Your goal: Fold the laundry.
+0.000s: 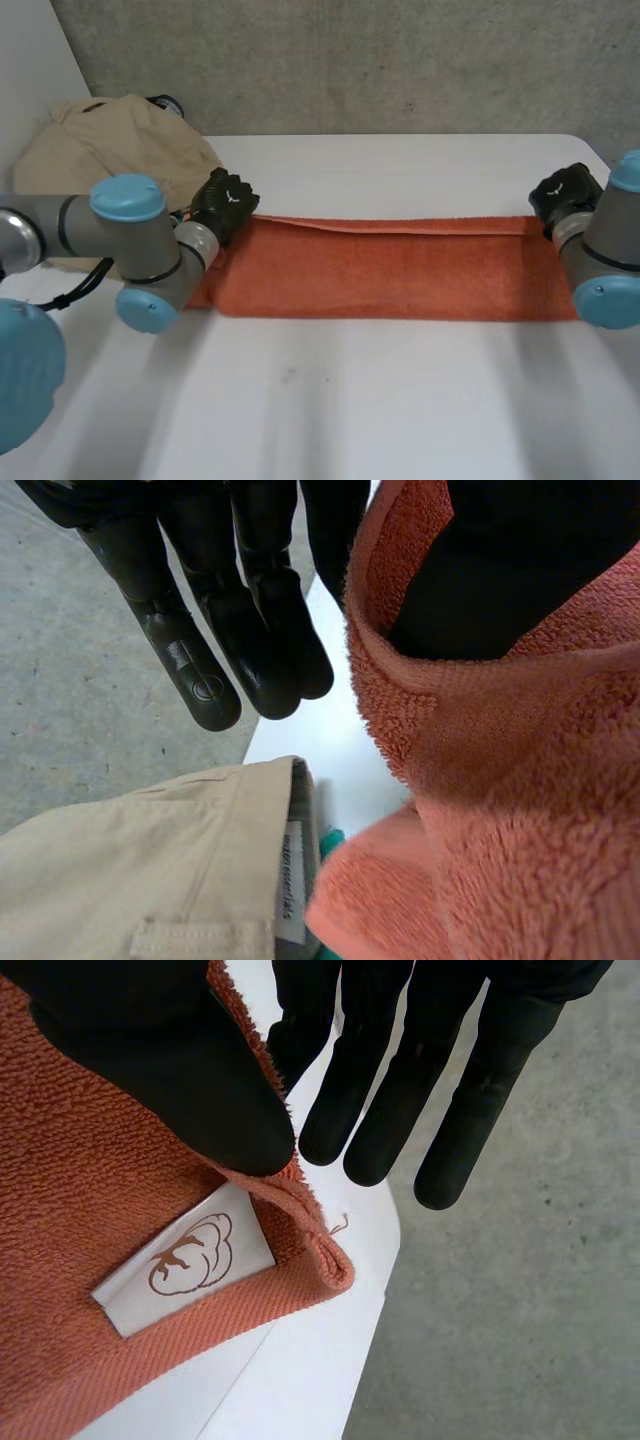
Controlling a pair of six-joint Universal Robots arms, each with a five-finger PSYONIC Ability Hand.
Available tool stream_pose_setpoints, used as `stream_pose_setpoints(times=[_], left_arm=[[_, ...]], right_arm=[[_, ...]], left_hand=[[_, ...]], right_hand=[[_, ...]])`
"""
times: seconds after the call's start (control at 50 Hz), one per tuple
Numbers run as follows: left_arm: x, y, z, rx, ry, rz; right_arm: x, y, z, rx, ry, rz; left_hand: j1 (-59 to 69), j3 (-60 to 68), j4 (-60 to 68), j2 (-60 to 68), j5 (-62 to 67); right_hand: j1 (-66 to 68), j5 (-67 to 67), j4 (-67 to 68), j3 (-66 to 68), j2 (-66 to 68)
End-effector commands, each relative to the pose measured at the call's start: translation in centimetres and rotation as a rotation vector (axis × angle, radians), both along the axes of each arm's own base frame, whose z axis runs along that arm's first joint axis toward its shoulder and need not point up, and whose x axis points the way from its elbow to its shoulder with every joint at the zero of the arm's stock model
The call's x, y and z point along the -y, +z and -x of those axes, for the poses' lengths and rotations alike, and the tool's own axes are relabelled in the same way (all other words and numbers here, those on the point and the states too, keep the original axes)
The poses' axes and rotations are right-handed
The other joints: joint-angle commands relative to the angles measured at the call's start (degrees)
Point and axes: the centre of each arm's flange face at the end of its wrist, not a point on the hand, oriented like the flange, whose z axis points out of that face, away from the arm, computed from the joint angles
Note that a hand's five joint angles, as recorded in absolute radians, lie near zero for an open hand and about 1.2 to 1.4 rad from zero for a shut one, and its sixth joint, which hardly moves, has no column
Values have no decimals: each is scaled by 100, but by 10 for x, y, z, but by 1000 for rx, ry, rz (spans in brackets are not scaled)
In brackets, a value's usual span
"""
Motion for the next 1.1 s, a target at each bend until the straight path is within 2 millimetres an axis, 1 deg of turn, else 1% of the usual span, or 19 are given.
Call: stream_pose_setpoints(times=[0.02,0.04,0.06,0.08,0.1,0.12,0.14,0.18,0.22,0.28,0.34,0.4,0.46,0.6,0.72,0.88,0.94,1.04,1.1], left_arm=[[17,-8,6,-28,-1,67],[17,-9,7,-29,-2,69],[18,-10,7,-29,-2,70],[18,-10,7,-29,-2,70],[18,-9,8,-30,0,77],[18,-9,8,-31,2,76],[18,-8,8,-32,4,79],[17,-6,9,-42,4,79],[12,-1,12,-44,-6,82],[-1,25,19,-61,-31,106],[-14,40,16,-62,-45,109],[-25,47,15,-60,-55,99],[-34,55,12,-65,-68,88],[-38,50,3,-54,-87,37],[-21,42,-18,-46,-31,17],[-36,33,-23,-46,-24,-73],[-46,42,-28,-63,-17,-96],[-63,50,-33,-103,-15,-130],[-71,58,-33,-141,-16,-142]], right_arm=[[15,-14,-7,6,9,46],[18,-17,-8,7,7,54],[19,-18,-9,7,7,55],[19,-18,-11,8,9,63],[19,-18,-12,8,7,68],[19,-14,-14,17,-1,90],[19,-11,-15,23,-8,102],[20,-3,-16,51,-21,133],[18,17,-14,118,-33,176],[14,43,-9,201,-38,208],[2,60,-9,240,-16,192],[-10,66,-9,248,5,147],[-25,59,-5,261,20,39],[-44,50,-1,347,24,-85],[-47,45,0,353,28,-107],[-61,26,4,353,18,-186],[-68,24,16,342,0,-223],[-77,14,41,345,-47,-348],[-74,10,52,366,-56,-360]], left_hand=[[1297,1137,1094,1113,1285],[1297,1137,1094,1113,1285],[933,773,730,749,921],[-520,-679,-723,-703,-531],[-3682,-3841,-3885,-3865,-3693],[-4996,-5155,-5198,-5179,-5007],[-5703,-5863,-5906,-5887,-5715],[-5703,-5863,-5906,-5887,-5715],[-5703,-5863,-5906,-5887,-5715],[-5703,-5863,-5906,-5887,-5715],[-5703,-5863,-5906,-5887,-5715],[-5703,-5863,-5906,-5887,-5715],[-5703,-5863,-5906,-5887,-5715],[-5703,-5863,-5906,-5887,-5715],[-5703,-5863,-5906,-5887,-5715],[-5665,-5824,-5868,-5849,-5677],[-5648,-5808,-5851,-5832,-5660],[-5548,-5707,-5750,-5731,-5559],[-5564,-5723,-5767,-5747,-5576]], right_hand=[[1434,1113,1112,1158,1191],[773,453,452,498,530],[-1498,-1819,-1819,-1774,-1741],[-3985,-4306,-4307,-4261,-4228],[-5566,-5887,-5888,-5842,-5809],[-5566,-5887,-5888,-5842,-5809],[-5566,-5887,-5888,-5842,-5809],[-5566,-5887,-5888,-5842,-5809],[-5566,-5887,-5888,-5842,-5809],[-5566,-5887,-5888,-5842,-5809],[-5566,-5887,-5888,-5842,-5809],[-5566,-5887,-5888,-5842,-5809],[-5566,-5887,-5888,-5842,-5809],[-5566,-5887,-5888,-5842,-5809],[-5566,-5887,-5888,-5842,-5809],[-5566,-5887,-5888,-5842,-5809],[-5425,-5746,-5747,-5701,-5668],[-4367,-4688,-4688,-4643,-4610],[-4045,-4366,-4367,-4321,-4288]])
